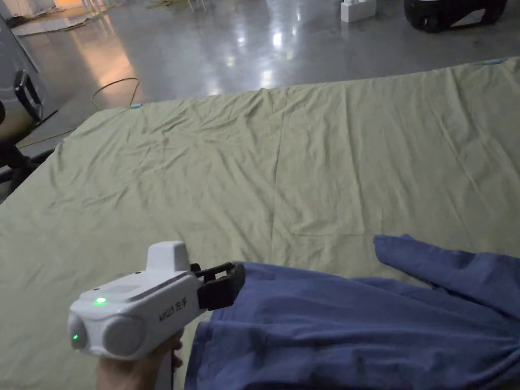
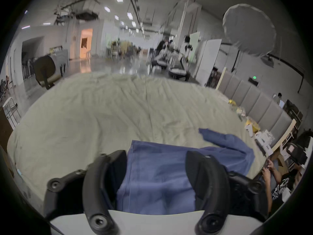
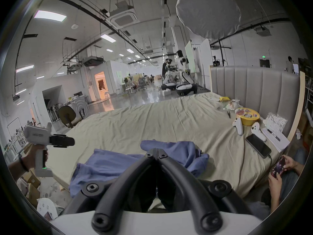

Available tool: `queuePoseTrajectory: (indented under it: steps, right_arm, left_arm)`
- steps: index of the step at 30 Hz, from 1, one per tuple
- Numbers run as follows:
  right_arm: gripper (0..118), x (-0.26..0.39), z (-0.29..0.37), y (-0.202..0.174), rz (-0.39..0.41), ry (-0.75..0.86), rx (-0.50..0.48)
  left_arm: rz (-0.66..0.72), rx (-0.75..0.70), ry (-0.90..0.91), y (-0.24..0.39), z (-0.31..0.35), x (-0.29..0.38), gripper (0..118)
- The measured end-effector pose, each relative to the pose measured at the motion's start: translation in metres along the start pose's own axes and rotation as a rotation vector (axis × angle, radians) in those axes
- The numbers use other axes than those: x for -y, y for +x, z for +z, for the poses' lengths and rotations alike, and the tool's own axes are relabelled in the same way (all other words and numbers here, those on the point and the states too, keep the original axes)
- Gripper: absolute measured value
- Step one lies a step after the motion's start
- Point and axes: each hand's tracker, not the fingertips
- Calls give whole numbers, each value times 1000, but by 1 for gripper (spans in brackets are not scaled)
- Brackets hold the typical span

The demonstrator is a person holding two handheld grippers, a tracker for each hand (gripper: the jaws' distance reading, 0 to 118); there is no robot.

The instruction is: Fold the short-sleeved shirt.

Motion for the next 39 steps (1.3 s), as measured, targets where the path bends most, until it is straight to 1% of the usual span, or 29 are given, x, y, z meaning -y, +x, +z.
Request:
queuePoseTrajectory:
  steps: [2,5,6,8,10,12,13,14,15,16,17,19,20,23,24,26,27,28,29,30,31,33,35,36,39]
  right_arm:
    - [0,3,-5,5,-15,-15,20]
    - [0,6,-11,12,-38,-41,38]
    - [1,7,-12,13,-34,-50,44]
    - [0,9,-13,16,-24,-69,62]
    - [0,12,-15,19,-23,-88,73]
    - [0,14,-17,22,-28,-102,80]
    - [0,15,-18,23,-30,-110,83]
    - [0,15,-19,23,-29,-116,86]
    - [0,17,-18,24,-29,-117,89]
    - [0,18,-18,25,-27,-119,90]
    - [0,18,-19,26,-27,-121,88]
    - [0,18,-24,26,-24,-131,78]
    - [0,17,-28,26,-22,-134,74]
    - [0,5,-49,32,1,-130,54]
    - [0,-2,-61,35,19,-131,54]
    - [2,-20,-92,45,80,-153,36]
    - [7,-28,-112,52,93,-206,19]
    - [35,-37,-136,60,106,-237,-6]
    - [59,-45,-159,67,123,-286,-45]
    - [79,-51,-181,72,136,-318,-62]
    - [87,-53,-205,80,150,-338,-39]
    - [86,-56,-251,92,190,-428,2]
    - [86,-49,-299,107,200,-570,42]
    - [86,-43,-316,114,203,-605,57]
    - [86,-20,-352,138,155,-716,77]
  left_arm:
    - [2,-4,-65,-6,-45,-7,74]
    - [-4,-66,-118,-13,-99,-8,74]
    - [-6,-87,-143,-14,-113,-8,74]
    - [1,-80,-179,-16,-133,-5,74]
    - [-9,-72,-217,-16,-148,-1,71]
    - [-62,-101,-259,-12,-159,4,58]
    - [-90,-108,-262,-10,-163,7,53]
    - [-109,-114,-267,-7,-165,8,53]
    - [-118,-115,-262,-3,-164,8,36]
    - [-111,-100,-263,2,-164,9,8]
    - [-142,-137,-276,10,-165,9,6]
    - [-255,-153,-311,16,-176,15,5]
    - [-273,-154,-332,19,-178,15,5]
    - [-194,-143,-383,16,-185,6,5]
    - [-181,-138,-395,12,-186,2,5]
    - [-159,-122,-429,9,-189,-3,5]
    - [-149,-118,-440,8,-191,-5,5]
    - [-143,-114,-450,8,-190,-7,5]
    - [-135,-114,-460,8,-191,-8,5]
    - [-125,-114,-469,8,-192,-9,5]
    - [-117,-115,-475,8,-193,-10,5]
    - [-121,-119,-485,13,-189,-11,5]
    - [-137,-117,-495,15,-189,-11,5]
    - [-136,-114,-499,15,-188,-13,5]
    - [-98,-96,-502,10,-186,-14,5]
